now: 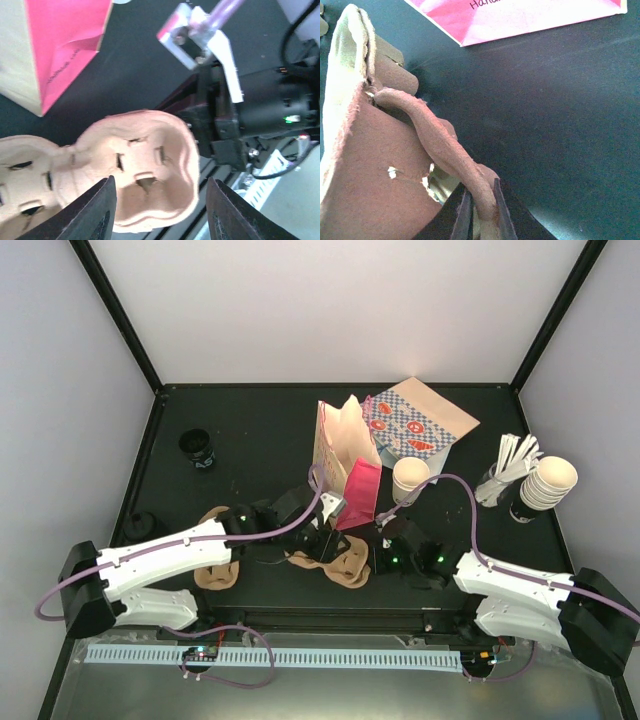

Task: Pack the takeout coffee

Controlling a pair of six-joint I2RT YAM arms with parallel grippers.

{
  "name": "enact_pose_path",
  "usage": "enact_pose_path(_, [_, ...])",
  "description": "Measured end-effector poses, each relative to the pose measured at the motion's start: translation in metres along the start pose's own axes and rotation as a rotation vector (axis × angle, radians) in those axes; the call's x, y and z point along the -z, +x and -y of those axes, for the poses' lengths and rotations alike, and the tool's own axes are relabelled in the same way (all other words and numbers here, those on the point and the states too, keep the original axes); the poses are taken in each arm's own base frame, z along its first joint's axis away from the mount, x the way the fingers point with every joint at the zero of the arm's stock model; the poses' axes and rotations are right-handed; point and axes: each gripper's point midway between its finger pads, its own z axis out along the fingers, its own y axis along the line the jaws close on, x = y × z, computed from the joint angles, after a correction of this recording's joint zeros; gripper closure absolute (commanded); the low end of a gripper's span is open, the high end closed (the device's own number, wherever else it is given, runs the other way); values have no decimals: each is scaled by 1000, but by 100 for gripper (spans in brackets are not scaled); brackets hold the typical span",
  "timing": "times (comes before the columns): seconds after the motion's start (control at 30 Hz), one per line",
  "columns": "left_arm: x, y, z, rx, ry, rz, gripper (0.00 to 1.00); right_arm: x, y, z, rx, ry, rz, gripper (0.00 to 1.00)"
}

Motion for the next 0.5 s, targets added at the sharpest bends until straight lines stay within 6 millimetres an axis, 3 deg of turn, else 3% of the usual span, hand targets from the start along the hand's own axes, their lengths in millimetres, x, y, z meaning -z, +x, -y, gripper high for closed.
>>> enact_pose_path(0.17, [-9,7,-27,-5,-106,-19,37,0,0,-1,7,-4,-1,86])
enact_pose_path(0.33, [-39,33,-58,8,-229,-144,24,2,-1,-2,9,-12,7,86])
enact_pose_path(0.5, [-54,50,-72,35,-275,-214,21,4,-2,-3,12,-14,10,85])
